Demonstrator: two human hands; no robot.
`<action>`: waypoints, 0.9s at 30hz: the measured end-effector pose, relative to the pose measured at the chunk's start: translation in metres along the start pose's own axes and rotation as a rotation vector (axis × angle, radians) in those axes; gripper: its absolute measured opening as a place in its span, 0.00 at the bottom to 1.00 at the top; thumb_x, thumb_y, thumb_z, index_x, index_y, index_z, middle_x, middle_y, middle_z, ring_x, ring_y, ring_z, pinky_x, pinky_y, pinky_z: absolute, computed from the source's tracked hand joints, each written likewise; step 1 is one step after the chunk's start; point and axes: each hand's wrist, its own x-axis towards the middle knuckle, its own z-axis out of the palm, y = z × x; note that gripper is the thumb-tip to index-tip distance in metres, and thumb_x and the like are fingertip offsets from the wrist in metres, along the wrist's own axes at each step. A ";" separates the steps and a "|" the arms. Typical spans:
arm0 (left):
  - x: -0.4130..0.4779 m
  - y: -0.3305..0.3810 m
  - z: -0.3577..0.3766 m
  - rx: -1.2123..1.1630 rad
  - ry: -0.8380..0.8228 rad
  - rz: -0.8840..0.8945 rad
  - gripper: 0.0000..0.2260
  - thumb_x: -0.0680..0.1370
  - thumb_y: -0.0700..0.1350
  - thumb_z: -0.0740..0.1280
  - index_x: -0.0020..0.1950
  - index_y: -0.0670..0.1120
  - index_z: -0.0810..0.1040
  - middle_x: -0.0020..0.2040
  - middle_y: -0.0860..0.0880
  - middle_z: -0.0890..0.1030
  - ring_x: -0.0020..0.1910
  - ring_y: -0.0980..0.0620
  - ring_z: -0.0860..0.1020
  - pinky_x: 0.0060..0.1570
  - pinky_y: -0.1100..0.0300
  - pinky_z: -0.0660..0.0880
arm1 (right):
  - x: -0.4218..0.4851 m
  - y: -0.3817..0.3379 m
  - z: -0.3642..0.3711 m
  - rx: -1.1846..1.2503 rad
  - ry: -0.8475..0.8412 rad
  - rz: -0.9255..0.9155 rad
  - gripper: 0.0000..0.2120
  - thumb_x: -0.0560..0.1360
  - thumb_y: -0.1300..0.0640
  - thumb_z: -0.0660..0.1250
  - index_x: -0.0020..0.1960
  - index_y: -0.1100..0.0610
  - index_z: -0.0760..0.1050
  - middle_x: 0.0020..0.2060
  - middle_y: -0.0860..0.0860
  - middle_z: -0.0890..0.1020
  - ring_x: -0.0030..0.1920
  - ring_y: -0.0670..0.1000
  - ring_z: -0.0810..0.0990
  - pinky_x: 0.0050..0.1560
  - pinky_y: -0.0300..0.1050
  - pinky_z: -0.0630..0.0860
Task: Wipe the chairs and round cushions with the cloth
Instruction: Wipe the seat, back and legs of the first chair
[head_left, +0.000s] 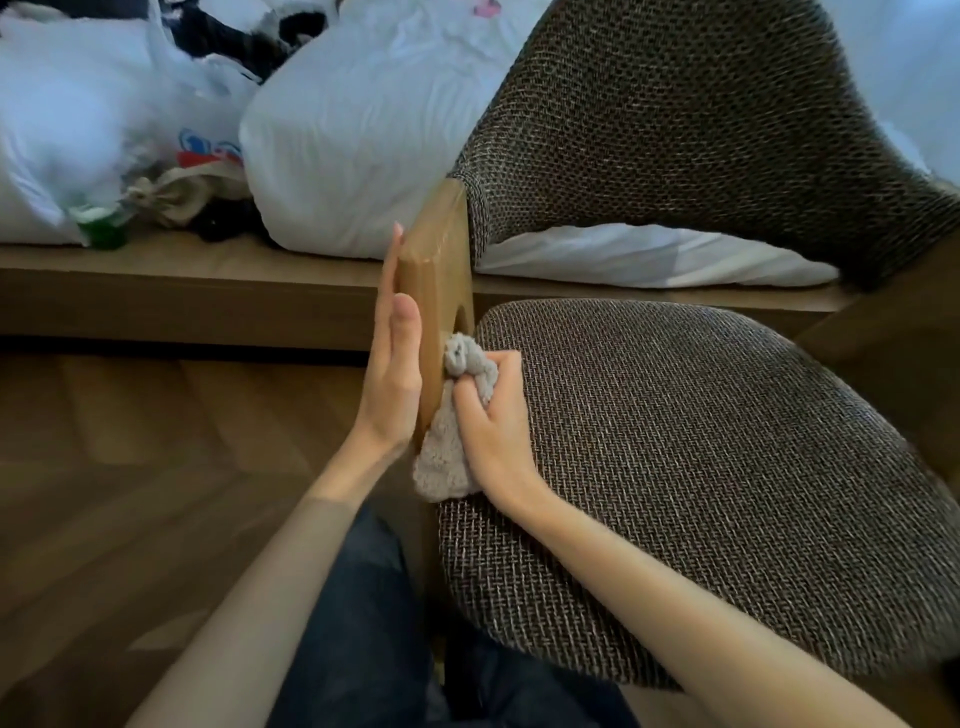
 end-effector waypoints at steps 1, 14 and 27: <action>-0.002 0.000 0.001 0.004 0.012 0.003 0.22 0.78 0.65 0.49 0.72 0.66 0.53 0.79 0.49 0.54 0.76 0.52 0.57 0.74 0.43 0.56 | 0.002 -0.002 0.000 0.006 0.008 0.010 0.04 0.73 0.54 0.58 0.47 0.50 0.64 0.48 0.57 0.72 0.47 0.57 0.73 0.51 0.61 0.73; -0.002 0.006 0.009 0.026 0.100 -0.035 0.21 0.83 0.46 0.54 0.75 0.43 0.59 0.67 0.56 0.70 0.66 0.65 0.69 0.63 0.71 0.66 | 0.033 -0.011 -0.018 -0.137 -0.100 -0.036 0.08 0.75 0.58 0.64 0.45 0.47 0.66 0.46 0.54 0.75 0.45 0.50 0.74 0.45 0.44 0.71; 0.010 -0.001 0.026 0.306 0.393 0.117 0.24 0.79 0.38 0.65 0.73 0.37 0.62 0.69 0.51 0.68 0.70 0.58 0.68 0.69 0.63 0.65 | 0.054 0.042 -0.093 -0.977 -0.010 -0.047 0.13 0.75 0.46 0.64 0.53 0.54 0.74 0.52 0.49 0.75 0.49 0.47 0.65 0.46 0.45 0.64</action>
